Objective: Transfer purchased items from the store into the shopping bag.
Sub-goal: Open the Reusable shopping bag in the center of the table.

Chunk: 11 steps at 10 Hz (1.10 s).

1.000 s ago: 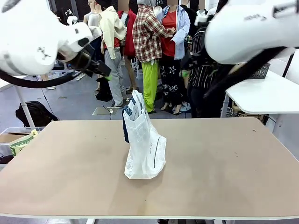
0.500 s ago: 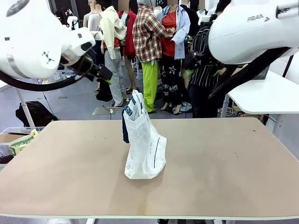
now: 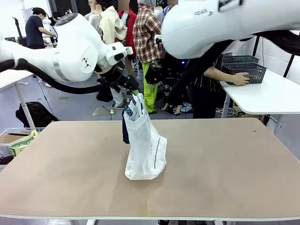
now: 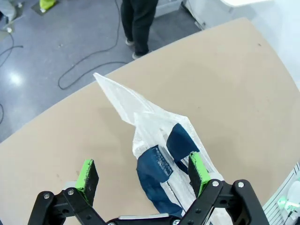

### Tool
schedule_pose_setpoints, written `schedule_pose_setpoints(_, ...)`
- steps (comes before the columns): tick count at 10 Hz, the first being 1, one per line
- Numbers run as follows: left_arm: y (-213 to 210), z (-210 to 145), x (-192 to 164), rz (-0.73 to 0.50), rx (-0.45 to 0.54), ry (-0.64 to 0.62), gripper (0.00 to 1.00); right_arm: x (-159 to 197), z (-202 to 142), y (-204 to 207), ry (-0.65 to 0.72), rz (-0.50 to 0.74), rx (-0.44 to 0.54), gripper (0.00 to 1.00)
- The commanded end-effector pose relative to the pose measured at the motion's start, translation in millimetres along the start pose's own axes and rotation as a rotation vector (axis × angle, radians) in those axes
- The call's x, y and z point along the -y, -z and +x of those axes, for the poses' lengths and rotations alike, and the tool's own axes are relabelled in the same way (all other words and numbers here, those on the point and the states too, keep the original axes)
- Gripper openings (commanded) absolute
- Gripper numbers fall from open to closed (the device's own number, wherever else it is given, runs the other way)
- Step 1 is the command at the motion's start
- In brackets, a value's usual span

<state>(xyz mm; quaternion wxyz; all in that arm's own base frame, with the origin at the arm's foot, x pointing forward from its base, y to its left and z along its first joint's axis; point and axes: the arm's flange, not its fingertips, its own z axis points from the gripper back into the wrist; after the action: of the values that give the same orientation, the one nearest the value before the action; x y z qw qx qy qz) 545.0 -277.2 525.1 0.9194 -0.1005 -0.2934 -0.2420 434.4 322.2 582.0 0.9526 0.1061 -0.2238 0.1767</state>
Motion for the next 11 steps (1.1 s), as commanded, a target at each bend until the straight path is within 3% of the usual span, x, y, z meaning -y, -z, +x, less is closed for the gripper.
schedule_pose_setpoints(1,3.9,13.6,-2.7,-0.054,-0.031,-0.023,1.0,-14.6,11.5,14.0,0.004,0.05,-0.056,1.0)
schedule_pose_setpoints(5,17.7,8.4,-4.5,-0.068,-0.079,-0.041,1.0,-34.1,10.8,30.4,0.011,0.082,-0.094,1.0)
schedule_pose_setpoints(11,35.0,-5.8,-6.7,-0.097,-0.159,-0.047,1.0,-29.9,3.8,57.1,0.047,0.046,-0.184,1.0)
